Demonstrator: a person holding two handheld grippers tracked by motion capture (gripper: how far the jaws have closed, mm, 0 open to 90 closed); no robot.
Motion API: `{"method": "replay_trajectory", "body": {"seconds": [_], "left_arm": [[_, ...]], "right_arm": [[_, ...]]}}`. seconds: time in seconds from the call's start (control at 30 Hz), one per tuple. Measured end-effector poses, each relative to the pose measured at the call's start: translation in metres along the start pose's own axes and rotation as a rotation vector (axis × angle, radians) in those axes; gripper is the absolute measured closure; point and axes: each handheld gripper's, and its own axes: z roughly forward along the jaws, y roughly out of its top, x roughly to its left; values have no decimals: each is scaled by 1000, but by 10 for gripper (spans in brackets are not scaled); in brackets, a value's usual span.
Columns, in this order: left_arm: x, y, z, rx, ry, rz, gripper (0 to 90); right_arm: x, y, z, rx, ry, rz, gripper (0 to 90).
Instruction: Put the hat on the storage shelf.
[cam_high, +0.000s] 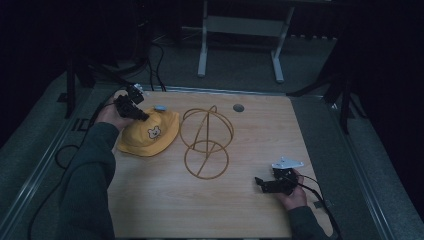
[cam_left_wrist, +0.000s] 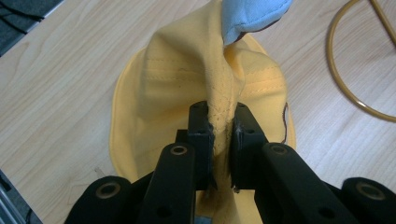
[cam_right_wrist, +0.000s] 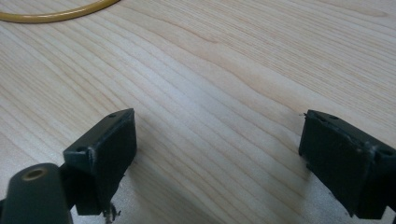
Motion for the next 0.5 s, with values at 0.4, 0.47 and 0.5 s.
{"method": "replay_trajectory", "body": {"seconds": [0.4, 0.47, 0.5], "left_arm": [[-8, 7, -30, -48, -27, 17, 808], [-9, 8, -35, -54, -25, 19, 808], [-9, 9, -38, -54, -23, 25, 808]], "right_arm": [[0, 0, 0, 0, 0, 0, 112], [0, 0, 0, 0, 0, 0, 112], [0, 0, 0, 0, 0, 0, 111]]}}
